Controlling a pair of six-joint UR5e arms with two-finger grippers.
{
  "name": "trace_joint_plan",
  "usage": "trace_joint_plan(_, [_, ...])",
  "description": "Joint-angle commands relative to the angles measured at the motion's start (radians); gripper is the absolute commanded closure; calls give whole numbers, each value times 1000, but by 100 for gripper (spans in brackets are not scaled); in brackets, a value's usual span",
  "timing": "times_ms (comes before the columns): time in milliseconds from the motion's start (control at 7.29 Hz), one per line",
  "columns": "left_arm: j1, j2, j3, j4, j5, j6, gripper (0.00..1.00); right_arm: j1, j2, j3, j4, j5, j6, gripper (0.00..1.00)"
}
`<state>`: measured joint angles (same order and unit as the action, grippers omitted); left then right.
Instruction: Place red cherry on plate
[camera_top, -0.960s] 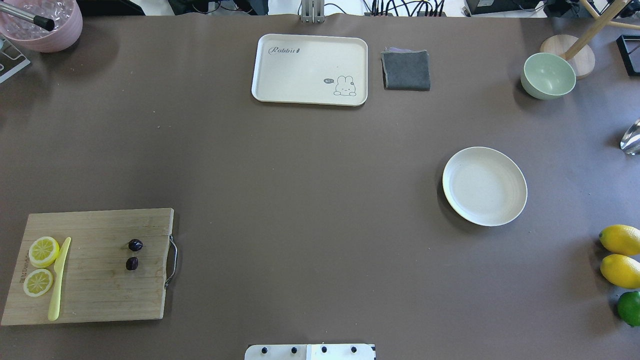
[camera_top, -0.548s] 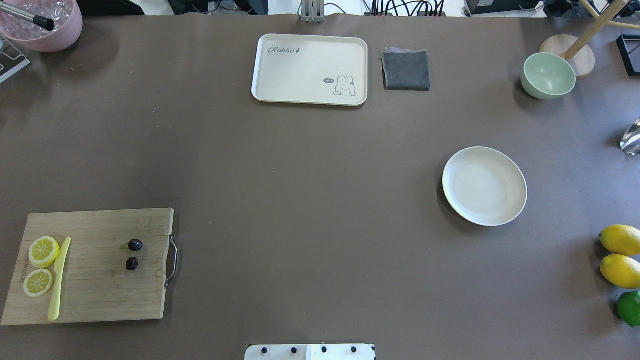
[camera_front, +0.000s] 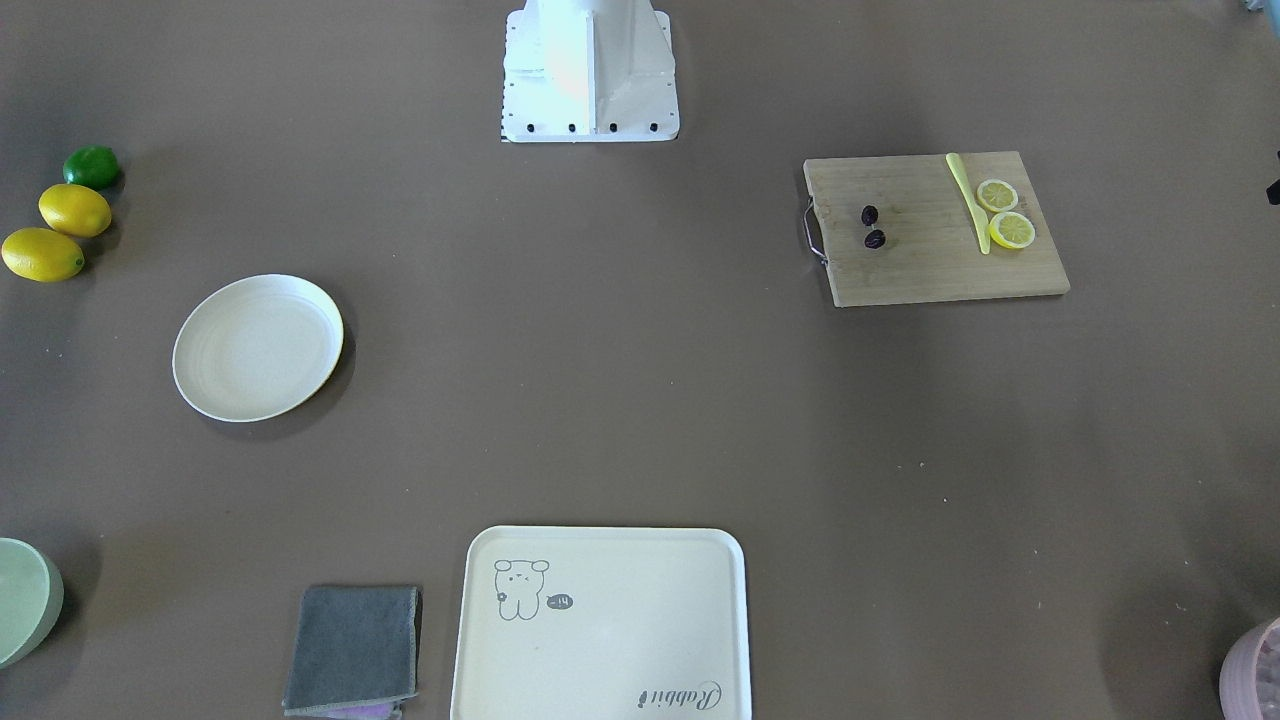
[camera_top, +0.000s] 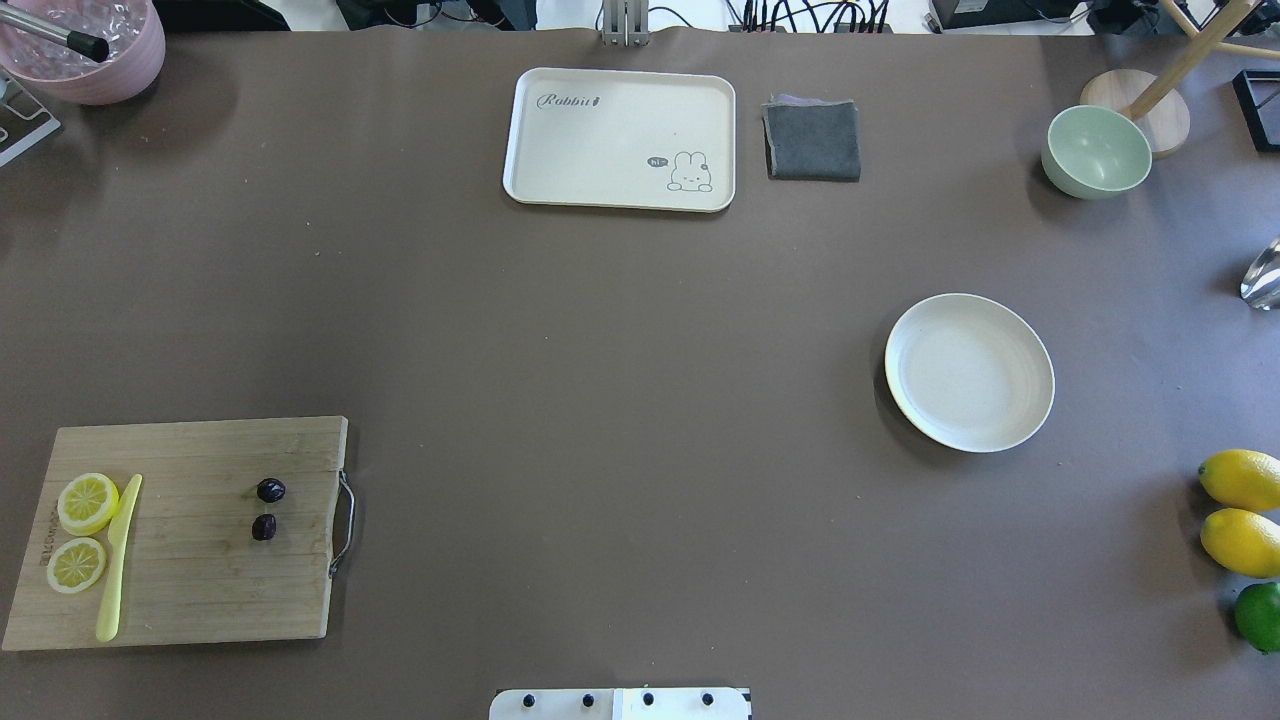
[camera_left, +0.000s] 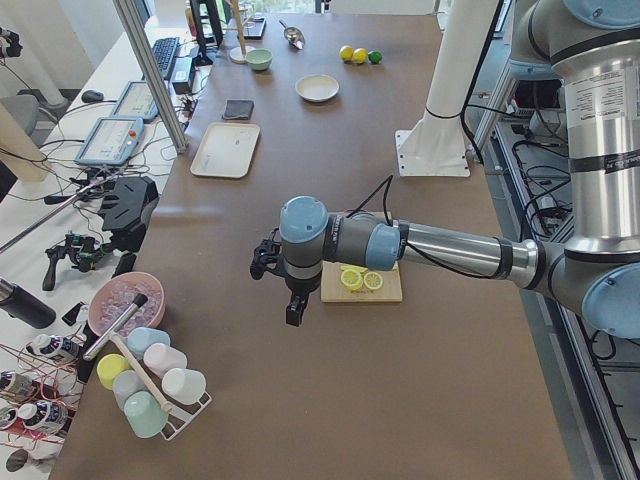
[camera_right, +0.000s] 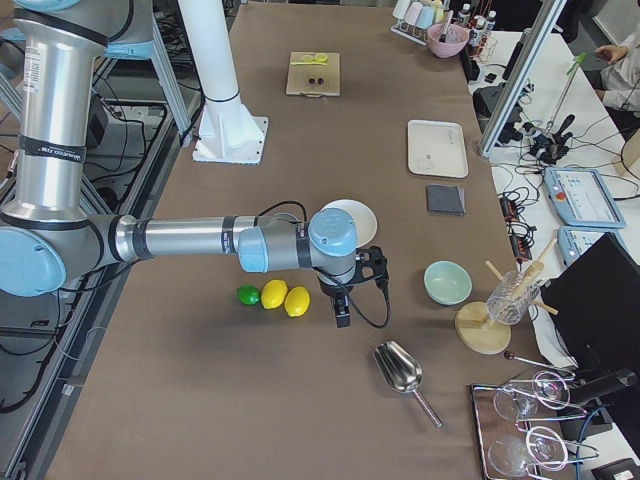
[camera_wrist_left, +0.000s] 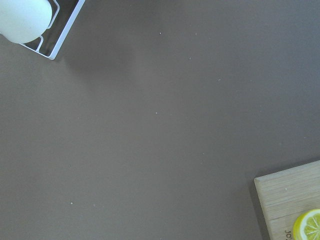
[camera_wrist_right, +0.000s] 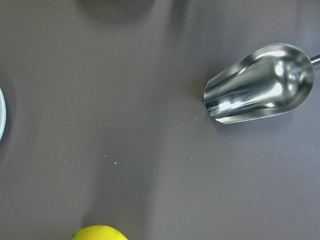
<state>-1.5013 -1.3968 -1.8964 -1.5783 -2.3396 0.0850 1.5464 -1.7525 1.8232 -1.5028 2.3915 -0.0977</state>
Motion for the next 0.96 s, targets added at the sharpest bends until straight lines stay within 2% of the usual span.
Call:
trace_joint_plan(0, [6,2,0,-2,-12,-2,2,-2,-28,-10,82,1,-2,0])
trace_joint_plan(274, [6,-1,0,-2,-29,-8,2,-2,-59,-18,127,91,10,0])
trace_joint_plan(548, [6,-2,0,-3,-27,-8,2,-2,-55,-25,130,86,13,0])
trace_joint_plan(823, [9,-4,0,-6,-29,-11,2,-15,-44,-22,159,86,99,0])
